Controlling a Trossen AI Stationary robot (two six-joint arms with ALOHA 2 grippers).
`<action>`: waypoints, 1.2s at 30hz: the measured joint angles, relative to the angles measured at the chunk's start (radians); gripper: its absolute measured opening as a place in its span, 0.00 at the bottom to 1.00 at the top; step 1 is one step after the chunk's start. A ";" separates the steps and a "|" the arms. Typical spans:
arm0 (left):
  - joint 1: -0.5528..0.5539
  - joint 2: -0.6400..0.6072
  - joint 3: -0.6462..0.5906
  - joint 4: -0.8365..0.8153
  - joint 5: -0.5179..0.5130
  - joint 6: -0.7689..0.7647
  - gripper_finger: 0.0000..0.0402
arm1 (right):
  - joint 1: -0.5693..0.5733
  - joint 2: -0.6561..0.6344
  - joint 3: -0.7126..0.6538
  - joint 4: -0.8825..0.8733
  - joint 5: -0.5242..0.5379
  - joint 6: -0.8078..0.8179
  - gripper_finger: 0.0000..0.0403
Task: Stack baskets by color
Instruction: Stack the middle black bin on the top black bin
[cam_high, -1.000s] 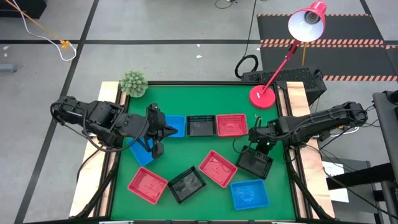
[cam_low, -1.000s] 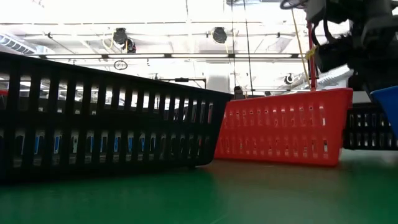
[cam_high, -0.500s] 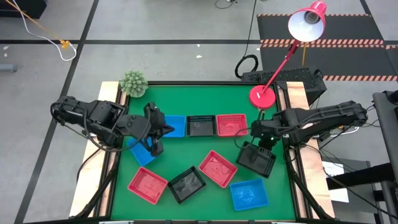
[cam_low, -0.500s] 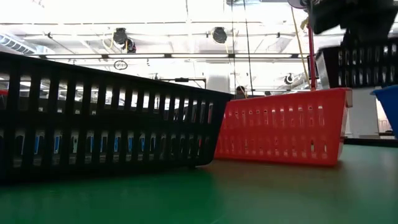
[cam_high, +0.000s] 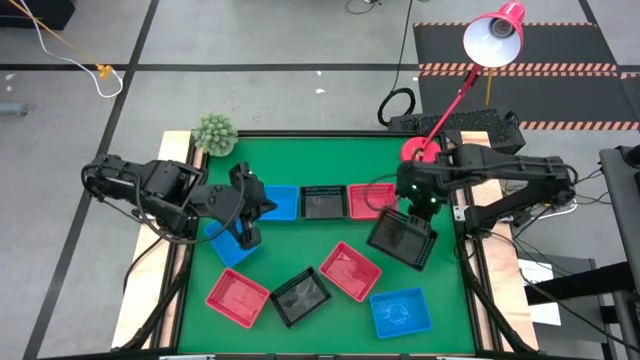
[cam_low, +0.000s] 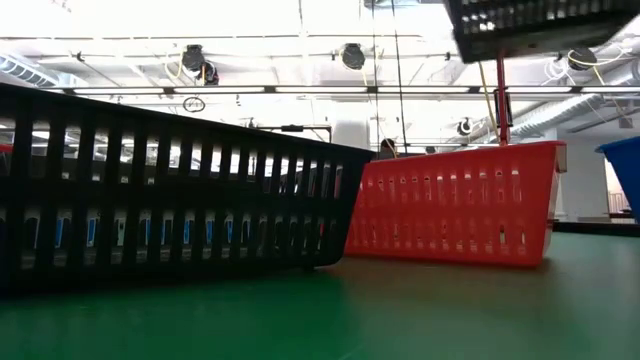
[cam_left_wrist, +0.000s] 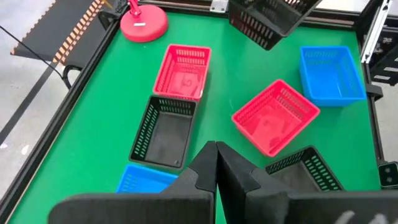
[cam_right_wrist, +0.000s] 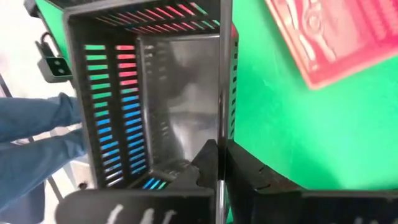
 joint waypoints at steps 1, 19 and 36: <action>-0.001 0.000 0.000 -0.005 0.005 -0.002 0.01 | -0.010 0.024 0.038 -0.016 -0.001 -0.019 0.01; -0.112 -0.008 0.000 -0.148 0.048 -0.069 0.01 | -0.175 0.419 0.675 -0.105 -0.006 -0.212 0.01; -0.120 -0.100 -0.262 0.008 0.045 -0.148 0.01 | -0.391 0.460 0.729 -0.026 -0.164 -0.383 0.01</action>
